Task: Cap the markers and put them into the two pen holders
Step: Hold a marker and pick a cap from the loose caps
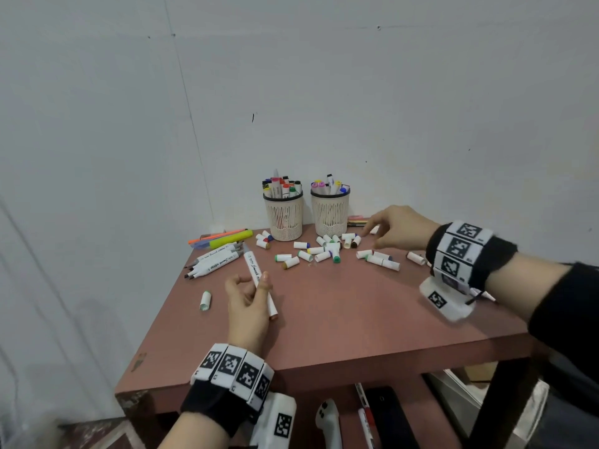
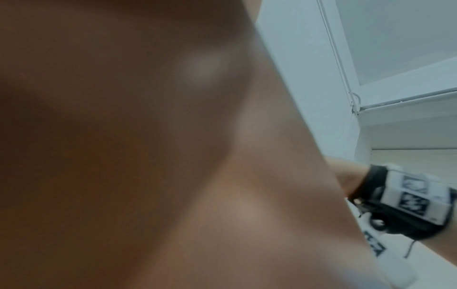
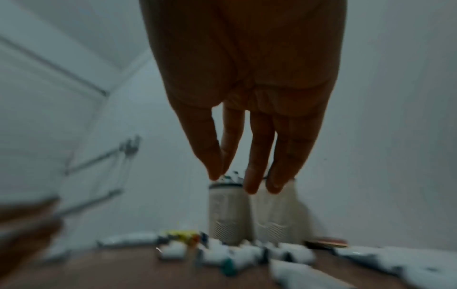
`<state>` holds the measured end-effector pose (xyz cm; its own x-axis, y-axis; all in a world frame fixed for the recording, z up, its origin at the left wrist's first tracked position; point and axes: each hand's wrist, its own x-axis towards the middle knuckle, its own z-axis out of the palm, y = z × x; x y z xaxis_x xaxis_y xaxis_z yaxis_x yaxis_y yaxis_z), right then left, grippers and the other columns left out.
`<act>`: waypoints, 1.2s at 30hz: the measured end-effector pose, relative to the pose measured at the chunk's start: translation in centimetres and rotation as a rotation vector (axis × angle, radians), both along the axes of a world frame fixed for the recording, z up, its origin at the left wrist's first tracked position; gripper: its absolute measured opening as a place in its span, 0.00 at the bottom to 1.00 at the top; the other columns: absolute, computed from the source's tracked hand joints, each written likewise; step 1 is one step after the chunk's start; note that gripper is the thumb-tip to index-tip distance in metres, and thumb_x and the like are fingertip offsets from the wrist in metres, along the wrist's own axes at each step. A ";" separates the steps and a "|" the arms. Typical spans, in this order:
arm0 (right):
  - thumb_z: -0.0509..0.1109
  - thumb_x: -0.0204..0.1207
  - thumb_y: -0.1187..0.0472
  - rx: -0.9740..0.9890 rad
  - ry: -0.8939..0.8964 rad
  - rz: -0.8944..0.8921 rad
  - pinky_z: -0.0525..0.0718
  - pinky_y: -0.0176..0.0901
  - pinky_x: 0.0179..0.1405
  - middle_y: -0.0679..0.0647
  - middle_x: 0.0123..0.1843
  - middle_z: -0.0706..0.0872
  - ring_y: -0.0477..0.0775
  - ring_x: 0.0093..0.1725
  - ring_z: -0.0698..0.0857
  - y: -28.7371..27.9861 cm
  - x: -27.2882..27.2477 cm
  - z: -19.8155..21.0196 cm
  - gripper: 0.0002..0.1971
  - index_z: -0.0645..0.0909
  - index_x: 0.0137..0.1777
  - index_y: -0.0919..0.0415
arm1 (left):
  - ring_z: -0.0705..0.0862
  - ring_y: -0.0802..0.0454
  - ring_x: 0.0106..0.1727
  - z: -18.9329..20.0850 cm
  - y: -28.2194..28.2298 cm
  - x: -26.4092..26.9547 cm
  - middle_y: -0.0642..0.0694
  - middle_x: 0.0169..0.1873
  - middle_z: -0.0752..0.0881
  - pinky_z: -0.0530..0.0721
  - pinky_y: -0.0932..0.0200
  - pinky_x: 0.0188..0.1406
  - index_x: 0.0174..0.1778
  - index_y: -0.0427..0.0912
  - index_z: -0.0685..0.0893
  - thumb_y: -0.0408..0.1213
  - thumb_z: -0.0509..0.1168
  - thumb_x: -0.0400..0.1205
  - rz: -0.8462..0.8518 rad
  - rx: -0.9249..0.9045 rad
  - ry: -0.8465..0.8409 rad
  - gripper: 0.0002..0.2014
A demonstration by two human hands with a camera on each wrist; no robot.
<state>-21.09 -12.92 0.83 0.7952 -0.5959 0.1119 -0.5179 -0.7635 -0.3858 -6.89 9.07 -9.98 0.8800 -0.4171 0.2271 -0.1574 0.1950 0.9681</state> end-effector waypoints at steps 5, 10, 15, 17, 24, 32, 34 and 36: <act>0.79 0.68 0.59 -0.152 0.440 -0.008 0.77 0.38 0.47 0.49 0.46 0.81 0.52 0.54 0.82 -2.7 2.2 -0.4 0.25 0.81 0.66 0.48 | 0.75 0.67 0.19 0.1 -0.1 0.3 0.47 0.28 0.81 0.72 0.74 0.20 0.58 0.37 0.69 0.36 0.61 0.85 -0.002 -0.033 -0.002 0.10; 0.78 0.70 0.57 -0.241 0.724 0.025 0.72 0.28 0.28 0.46 0.47 0.78 0.46 0.42 0.78 -2.4 4.0 -0.1 0.30 0.74 0.72 0.50 | 0.76 0.66 0.20 -0.1 -0.3 0.8 0.48 0.27 0.81 0.74 0.72 0.21 0.51 0.42 0.71 0.35 0.62 0.84 -0.015 -0.053 0.036 0.06; 0.78 0.68 0.63 -0.280 0.723 0.024 0.78 0.38 0.49 0.50 0.58 0.80 0.49 0.52 0.78 -3.5 6.2 -1.1 0.30 0.76 0.70 0.51 | 0.74 0.64 0.19 -0.2 -0.5 0.9 0.46 0.26 0.81 0.71 0.72 0.18 0.50 0.41 0.70 0.34 0.62 0.84 -0.030 -0.049 0.037 0.06; 0.78 0.67 0.64 -0.283 0.690 0.044 0.79 0.38 0.49 0.46 0.47 0.77 0.49 0.53 0.78 -3.9 6.8 -1.2 0.29 0.77 0.69 0.52 | 0.75 0.64 0.19 -0.2 -0.4 0.9 0.46 0.26 0.81 0.71 0.71 0.18 0.51 0.41 0.70 0.33 0.62 0.84 -0.037 -0.044 0.046 0.06; 0.78 0.67 0.67 -0.282 0.598 0.111 0.75 0.34 0.36 0.55 0.61 0.82 0.51 0.53 0.78 -4.7 8.6 -1.7 0.29 0.78 0.69 0.54 | 0.74 0.60 0.20 -0.2 -0.6 1.0 0.46 0.25 0.79 0.72 0.69 0.19 0.52 0.38 0.70 0.33 0.62 0.84 -0.026 -0.088 0.062 0.07; 0.76 0.66 0.73 -0.182 0.562 0.200 0.79 0.29 0.37 0.53 0.57 0.87 0.47 0.49 0.82 -4.6 9.9 -1.7 0.28 0.82 0.66 0.55 | 0.75 0.59 0.20 -0.2 -0.6 1.1 0.44 0.27 0.80 0.73 0.67 0.19 0.53 0.38 0.71 0.33 0.62 0.84 -0.028 -0.091 0.091 0.06; 0.76 0.66 0.73 -0.171 0.538 0.191 0.81 0.33 0.40 0.53 0.58 0.87 0.50 0.51 0.84 -4.8 9.9 -1.7 0.29 0.81 0.67 0.54 | 0.75 0.59 0.20 -0.2 -0.6 1.1 0.44 0.27 0.80 0.73 0.67 0.18 0.53 0.38 0.72 0.33 0.63 0.84 -0.028 -0.100 0.095 0.07; 0.77 0.66 0.74 -0.124 0.479 0.163 0.85 0.36 0.40 0.55 0.58 0.86 0.54 0.51 0.86 -5.5 9.6 -1.5 0.30 0.80 0.67 0.54 | 0.75 0.60 0.20 -0.2 -0.6 1.0 0.44 0.27 0.80 0.74 0.67 0.18 0.54 0.37 0.72 0.33 0.63 0.84 -0.025 -0.102 0.089 0.07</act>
